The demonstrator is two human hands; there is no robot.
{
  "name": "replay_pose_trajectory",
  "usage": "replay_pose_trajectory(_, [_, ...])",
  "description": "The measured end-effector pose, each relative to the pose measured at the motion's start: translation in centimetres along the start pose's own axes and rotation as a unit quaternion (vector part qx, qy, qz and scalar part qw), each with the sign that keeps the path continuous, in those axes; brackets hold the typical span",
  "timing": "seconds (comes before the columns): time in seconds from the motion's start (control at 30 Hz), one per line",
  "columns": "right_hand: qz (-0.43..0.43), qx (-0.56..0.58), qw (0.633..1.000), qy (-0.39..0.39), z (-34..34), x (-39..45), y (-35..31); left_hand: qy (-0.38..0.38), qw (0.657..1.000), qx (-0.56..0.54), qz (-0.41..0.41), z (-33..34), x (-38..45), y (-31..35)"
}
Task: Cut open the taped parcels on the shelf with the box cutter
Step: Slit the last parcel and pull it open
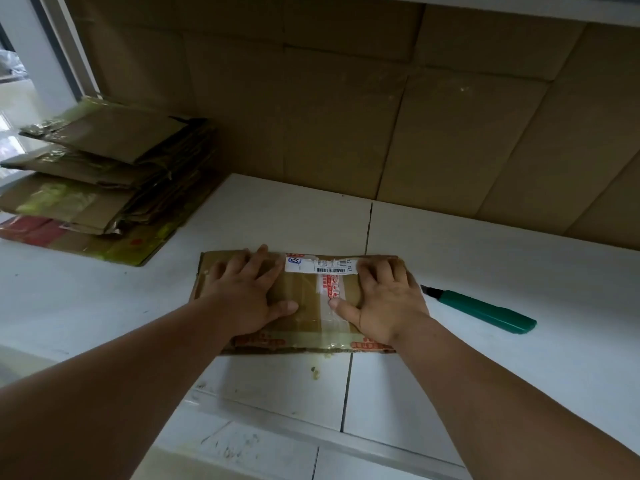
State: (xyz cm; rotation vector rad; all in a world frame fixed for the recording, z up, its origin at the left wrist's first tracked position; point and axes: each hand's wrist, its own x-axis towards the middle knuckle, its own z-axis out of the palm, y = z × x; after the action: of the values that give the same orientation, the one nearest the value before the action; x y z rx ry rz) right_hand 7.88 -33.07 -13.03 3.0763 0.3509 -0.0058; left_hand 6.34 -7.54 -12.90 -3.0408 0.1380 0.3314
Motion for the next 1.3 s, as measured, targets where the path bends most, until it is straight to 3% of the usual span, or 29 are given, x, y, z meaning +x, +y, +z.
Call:
replay_pose_trajectory(0.13, [0.026,-0.028,0.998,0.057,0.5,-1.7,-0.5,0.028,0.995,-0.057,-0.071,0.7,-1.7,0.5])
replay_pose_trajectory(0.3, [0.034,0.067,0.997,-0.025,1.2,-2.6,0.2,-0.040,0.998,-0.051,-0.010,0.5,-2.8,-0.8])
replay_pose_trajectory(0.63, [0.047,-0.030,0.998,-0.025,0.5,-4.6,-0.6,-0.047,0.998,-0.007,-0.029,0.5,-4.2,-0.1])
replay_pose_trajectory(0.87, [0.048,0.082,0.994,-0.046,0.2,-5.4,-0.1,-0.052,0.997,-0.051,-0.038,1.0,-4.9,0.5])
replay_pose_trajectory(0.97, [0.072,0.124,0.990,-0.006,-0.2,-6.0,1.1,-0.076,0.996,-0.036,-0.017,0.9,-5.2,0.0])
replay_pose_trajectory(1.07, [0.165,0.144,0.976,0.011,0.0,-7.1,1.3,-0.090,0.996,-0.023,0.001,1.1,-5.5,-0.5])
replay_pose_trajectory(1.2, [0.185,0.190,0.964,-0.019,-1.2,-7.2,1.3,-0.099,0.995,-0.018,-0.015,1.1,-5.3,-0.3])
replay_pose_trajectory(1.23, [0.194,0.249,0.949,-0.019,-1.8,-7.0,1.5,-0.102,0.994,-0.022,-0.022,1.0,-5.3,-0.1])
replay_pose_trajectory(1.3, [0.225,0.409,0.884,-0.013,-3.0,-7.1,2.2,-0.104,0.993,-0.036,-0.040,0.8,-5.3,0.5])
